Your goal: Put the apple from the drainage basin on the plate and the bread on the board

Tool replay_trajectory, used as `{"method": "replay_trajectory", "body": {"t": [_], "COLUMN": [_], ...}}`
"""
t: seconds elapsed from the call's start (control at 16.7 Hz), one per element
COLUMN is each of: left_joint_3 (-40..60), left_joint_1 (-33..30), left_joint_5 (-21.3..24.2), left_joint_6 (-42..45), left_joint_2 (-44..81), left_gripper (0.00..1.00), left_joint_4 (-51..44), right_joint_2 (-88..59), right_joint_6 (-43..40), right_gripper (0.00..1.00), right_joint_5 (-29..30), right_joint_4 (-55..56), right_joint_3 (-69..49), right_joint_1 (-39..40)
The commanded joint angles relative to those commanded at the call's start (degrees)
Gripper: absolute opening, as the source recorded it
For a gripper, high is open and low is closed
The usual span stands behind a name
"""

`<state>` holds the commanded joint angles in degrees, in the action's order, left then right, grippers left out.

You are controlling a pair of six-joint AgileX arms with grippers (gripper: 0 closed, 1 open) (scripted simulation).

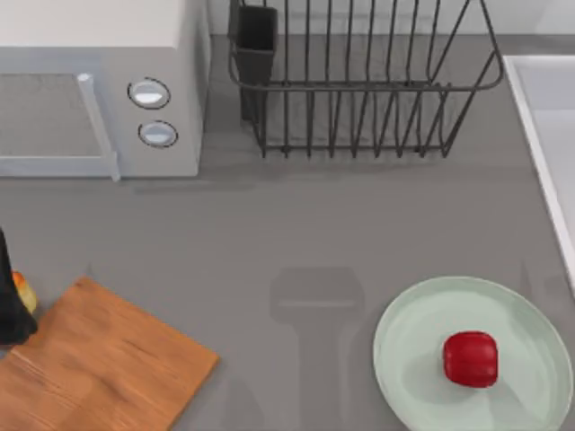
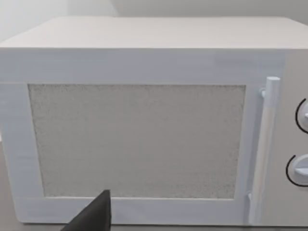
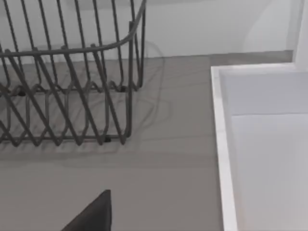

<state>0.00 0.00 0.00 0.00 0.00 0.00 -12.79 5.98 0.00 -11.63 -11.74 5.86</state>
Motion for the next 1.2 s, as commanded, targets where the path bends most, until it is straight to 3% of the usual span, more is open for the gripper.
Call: {"method": "replay_trajectory", "body": {"t": [0.3, 0.78, 1.2], "left_joint_3": [0.00, 1.59, 18.51], "left_joint_1": [0.00, 0.07, 1.33], "left_joint_5": [0.00, 0.03, 0.12], "left_joint_6": [0.00, 0.31, 4.02], "left_joint_2": [0.00, 1.77, 25.00], "left_gripper": [1.00, 1.00, 1.00], "left_joint_4": [0.00, -1.36, -16.27], "right_joint_2": [12.14, 12.79, 12.79], "right_joint_6": [-5.61, -5.98, -5.98], "right_gripper": [1.00, 1.00, 1.00], "right_joint_5": [0.00, 0.00, 0.00], "right_joint_4": [11.01, 11.63, 11.63], "right_joint_3": [11.12, 11.74, 11.74], "right_joint_1": [-5.50, -5.86, -5.86]}}
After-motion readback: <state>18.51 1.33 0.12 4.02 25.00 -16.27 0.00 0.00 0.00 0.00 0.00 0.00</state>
